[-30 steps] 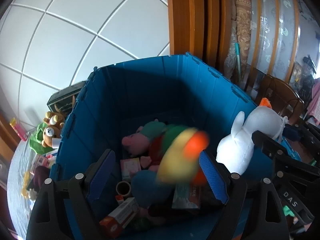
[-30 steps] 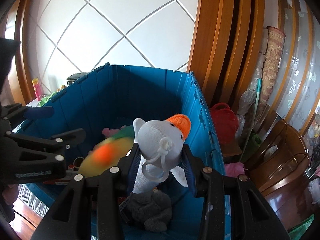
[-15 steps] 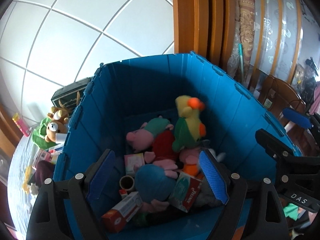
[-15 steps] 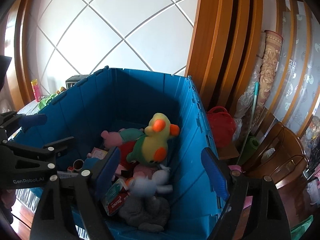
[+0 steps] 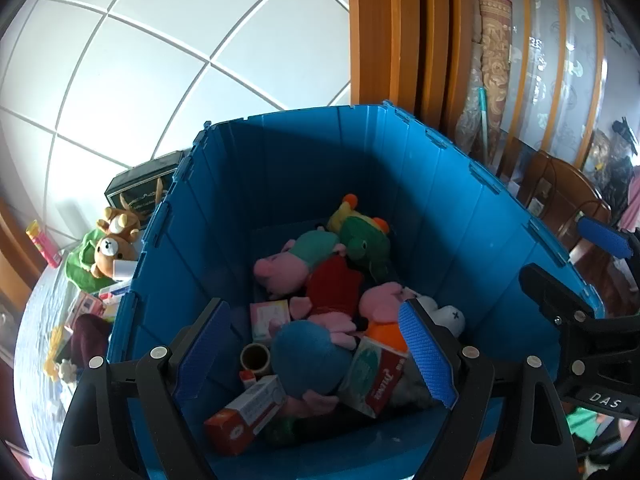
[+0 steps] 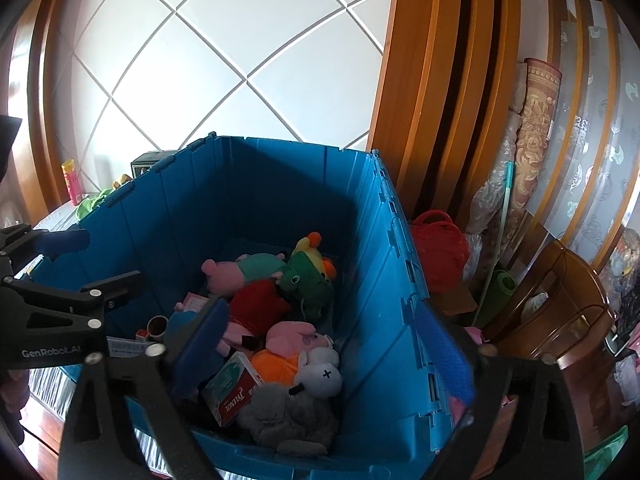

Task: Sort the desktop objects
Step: 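Move both tools back from the bin toward the pile on the table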

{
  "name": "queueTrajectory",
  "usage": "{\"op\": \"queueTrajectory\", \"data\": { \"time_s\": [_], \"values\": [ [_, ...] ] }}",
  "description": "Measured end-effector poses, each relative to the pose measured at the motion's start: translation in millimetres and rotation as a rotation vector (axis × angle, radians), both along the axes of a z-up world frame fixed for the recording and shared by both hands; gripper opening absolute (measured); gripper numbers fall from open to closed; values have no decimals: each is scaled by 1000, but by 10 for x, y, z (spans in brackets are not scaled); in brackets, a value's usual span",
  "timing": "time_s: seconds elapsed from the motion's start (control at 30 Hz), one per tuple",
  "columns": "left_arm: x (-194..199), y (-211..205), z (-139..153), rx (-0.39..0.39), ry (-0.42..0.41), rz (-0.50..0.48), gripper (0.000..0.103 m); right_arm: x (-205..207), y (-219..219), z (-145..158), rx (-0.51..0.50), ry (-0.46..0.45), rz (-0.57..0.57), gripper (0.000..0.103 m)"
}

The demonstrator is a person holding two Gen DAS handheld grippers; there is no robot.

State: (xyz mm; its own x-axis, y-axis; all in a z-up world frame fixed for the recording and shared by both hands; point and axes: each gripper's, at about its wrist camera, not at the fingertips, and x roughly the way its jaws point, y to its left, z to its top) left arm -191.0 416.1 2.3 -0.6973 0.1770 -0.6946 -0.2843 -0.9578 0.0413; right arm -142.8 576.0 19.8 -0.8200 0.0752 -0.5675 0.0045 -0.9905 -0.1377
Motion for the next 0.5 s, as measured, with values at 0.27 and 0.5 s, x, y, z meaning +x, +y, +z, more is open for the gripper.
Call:
{"op": "queueTrajectory", "data": {
  "time_s": [0.27,0.5],
  "values": [
    [56,-71,10,15,2,15,87,14,-2,-25,-5,1,7,103],
    [172,-260,85,21,31,59,95,46,-61,-62,-27,3,23,103]
  ]
}}
